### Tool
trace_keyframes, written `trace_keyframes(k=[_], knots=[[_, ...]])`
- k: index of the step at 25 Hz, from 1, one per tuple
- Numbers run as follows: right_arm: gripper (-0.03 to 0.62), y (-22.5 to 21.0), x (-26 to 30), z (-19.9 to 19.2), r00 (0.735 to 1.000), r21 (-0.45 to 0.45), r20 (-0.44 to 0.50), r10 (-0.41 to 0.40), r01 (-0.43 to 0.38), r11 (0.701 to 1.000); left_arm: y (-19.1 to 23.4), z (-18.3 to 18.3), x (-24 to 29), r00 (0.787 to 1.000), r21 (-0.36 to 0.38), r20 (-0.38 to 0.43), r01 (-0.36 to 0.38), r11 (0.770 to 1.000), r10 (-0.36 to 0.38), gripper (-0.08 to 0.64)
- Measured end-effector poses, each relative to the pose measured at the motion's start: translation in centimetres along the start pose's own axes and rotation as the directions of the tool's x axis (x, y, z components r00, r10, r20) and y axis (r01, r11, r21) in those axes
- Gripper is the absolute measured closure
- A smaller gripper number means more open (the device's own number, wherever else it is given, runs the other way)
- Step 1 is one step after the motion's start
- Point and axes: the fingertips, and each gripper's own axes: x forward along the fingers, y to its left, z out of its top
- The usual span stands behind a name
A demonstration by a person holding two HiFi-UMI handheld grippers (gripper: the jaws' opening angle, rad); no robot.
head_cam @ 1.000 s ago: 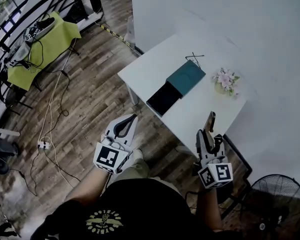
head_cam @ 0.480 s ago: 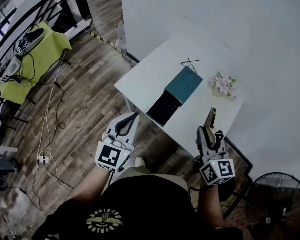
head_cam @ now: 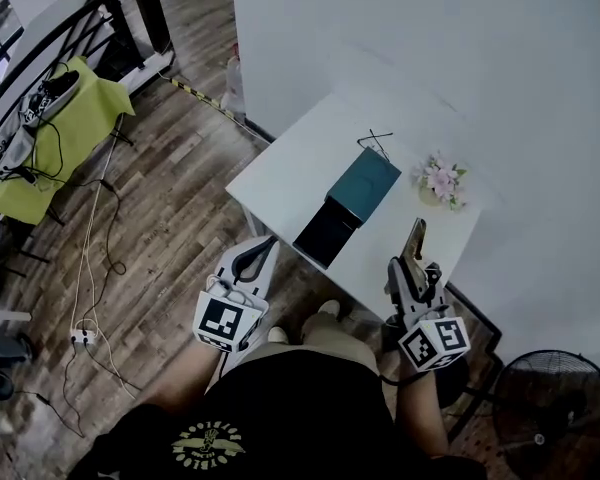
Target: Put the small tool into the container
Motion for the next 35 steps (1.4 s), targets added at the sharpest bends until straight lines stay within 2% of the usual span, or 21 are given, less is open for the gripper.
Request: trace_keyframes(k=[9,17,23,30,35], knots=[[0.463,-0.3,3.9,-1.8,0.996,0.047,-0.069,0.063,-0.060,0.997,2.8,-1.1,-0.4,0.996,-0.011,-0.025,-0.084,0.996,0.084,0.554],[0.463,-1.3,8.9,-2.9,0.983,0.075,-0.119,0.138,-0.129,0.989,6.2,-1.2,0.7,0.982,-0.004,-0.039,-0.183,0.983,0.182,0.554],[0.463,-3.3,11.5,-4.9,0.971,0.135,-0.181,0.153,-0.130,0.982,6.3,-2.0,2.5,0.978,-0.011,-0.060,-0.199,0.980,0.198,0.554],[0.463,-5.0,14.8,-6.9,0.955,0.159,-0.242,0.170,-0.134,0.978,6.6,-3.0,4.7,0.976,-0.021,-0.094,-0.201,0.979,0.198,0.554],[0.463,-6.3,17.2,-9.6,0.934,0.183,-0.304,0.188,-0.136,0.974,7.0,-3.6,6.9,0.974,-0.010,-0.110,-0.199,0.980,0.196,0.554]])
